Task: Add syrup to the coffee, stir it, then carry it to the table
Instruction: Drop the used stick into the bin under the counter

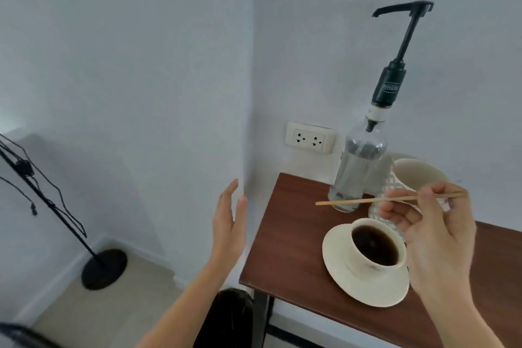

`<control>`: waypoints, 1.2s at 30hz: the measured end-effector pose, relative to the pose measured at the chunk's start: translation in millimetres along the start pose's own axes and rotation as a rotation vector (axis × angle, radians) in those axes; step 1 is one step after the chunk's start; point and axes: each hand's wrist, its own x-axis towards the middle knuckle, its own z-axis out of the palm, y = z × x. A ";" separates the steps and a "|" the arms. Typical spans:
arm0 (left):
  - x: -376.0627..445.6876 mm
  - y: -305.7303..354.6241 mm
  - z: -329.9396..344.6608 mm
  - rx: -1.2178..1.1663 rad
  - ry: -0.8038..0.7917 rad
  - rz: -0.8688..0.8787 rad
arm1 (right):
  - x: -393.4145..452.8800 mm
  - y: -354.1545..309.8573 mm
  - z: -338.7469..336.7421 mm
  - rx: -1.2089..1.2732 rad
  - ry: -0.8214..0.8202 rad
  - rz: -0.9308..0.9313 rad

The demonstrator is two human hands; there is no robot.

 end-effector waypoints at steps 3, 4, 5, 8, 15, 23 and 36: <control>40.1 -53.3 -56.5 0.146 0.060 -0.064 | -36.6 31.5 58.3 -0.109 -0.065 -0.077; 52.7 -71.1 -73.8 0.187 0.043 -0.096 | -51.3 47.3 79.7 -0.177 -0.090 -0.104; 65.7 -87.7 -89.0 0.221 0.019 -0.136 | -66.8 65.5 102.5 -0.245 -0.113 -0.120; 101.2 -131.6 -117.2 0.305 -0.025 -0.226 | -114.9 127.6 163.0 -0.457 -0.209 -0.133; 146.6 -199.1 -95.2 0.294 -0.171 -0.171 | -173.2 299.5 196.9 -0.819 -0.310 0.185; 157.7 -246.4 -49.8 0.236 -0.118 -0.061 | -181.9 428.9 172.6 -0.931 -0.244 0.583; 156.9 -234.8 -65.1 0.313 -0.206 -0.125 | -173.5 415.0 186.5 -0.943 -0.113 0.669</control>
